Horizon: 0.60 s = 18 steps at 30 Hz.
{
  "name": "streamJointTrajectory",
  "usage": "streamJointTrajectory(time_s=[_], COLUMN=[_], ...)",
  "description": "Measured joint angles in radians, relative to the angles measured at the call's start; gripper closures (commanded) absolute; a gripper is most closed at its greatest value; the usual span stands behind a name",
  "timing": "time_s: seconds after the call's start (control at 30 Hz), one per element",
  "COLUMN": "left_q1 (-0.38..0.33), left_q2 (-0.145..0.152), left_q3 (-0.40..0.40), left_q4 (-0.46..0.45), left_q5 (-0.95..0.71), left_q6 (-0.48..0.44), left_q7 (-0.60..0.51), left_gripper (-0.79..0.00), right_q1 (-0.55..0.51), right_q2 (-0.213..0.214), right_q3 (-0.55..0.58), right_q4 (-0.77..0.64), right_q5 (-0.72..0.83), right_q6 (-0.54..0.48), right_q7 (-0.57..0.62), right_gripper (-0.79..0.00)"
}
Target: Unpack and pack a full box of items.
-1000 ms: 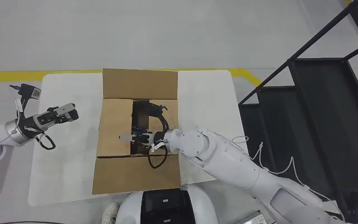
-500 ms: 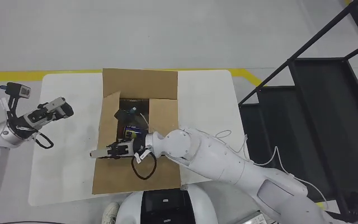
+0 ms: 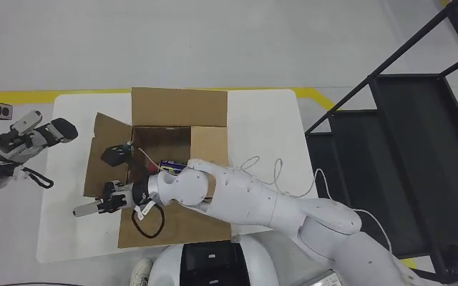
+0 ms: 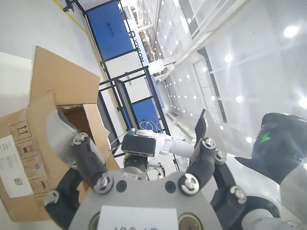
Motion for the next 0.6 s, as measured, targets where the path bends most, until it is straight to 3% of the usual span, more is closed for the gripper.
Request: streamJointTrajectory(time_s=[0.2,0.3,0.4,0.6], left_q1=[-0.005,-0.029,-0.063,-0.119], left_q2=[-0.009,-0.013,-0.021,-0.037], left_q3=[0.015,0.045,0.089,0.17], left_q4=[0.02,0.049,0.085,0.165], left_q5=[-0.016,0.024,0.058,0.143], left_q6=[0.037,0.068,0.09,0.11], left_q7=[-0.034,-0.019,-0.013,0.006], left_gripper=[-0.785,-0.785,-0.785,-0.785], right_q1=[0.03,0.024,0.006,-0.107], right_q2=[-0.082,-0.089,-0.071,0.023], right_q3=[-0.041,-0.03,-0.015,0.069], right_q4=[0.109,0.087,-0.013,-0.284], right_q5=[-0.057,-0.063,-0.124,-0.289], right_q6=[0.035,0.054,0.112,0.284], right_q7=[0.002,0.015,0.026,0.062], right_gripper=[-0.785,-0.785,-0.785,-0.785])
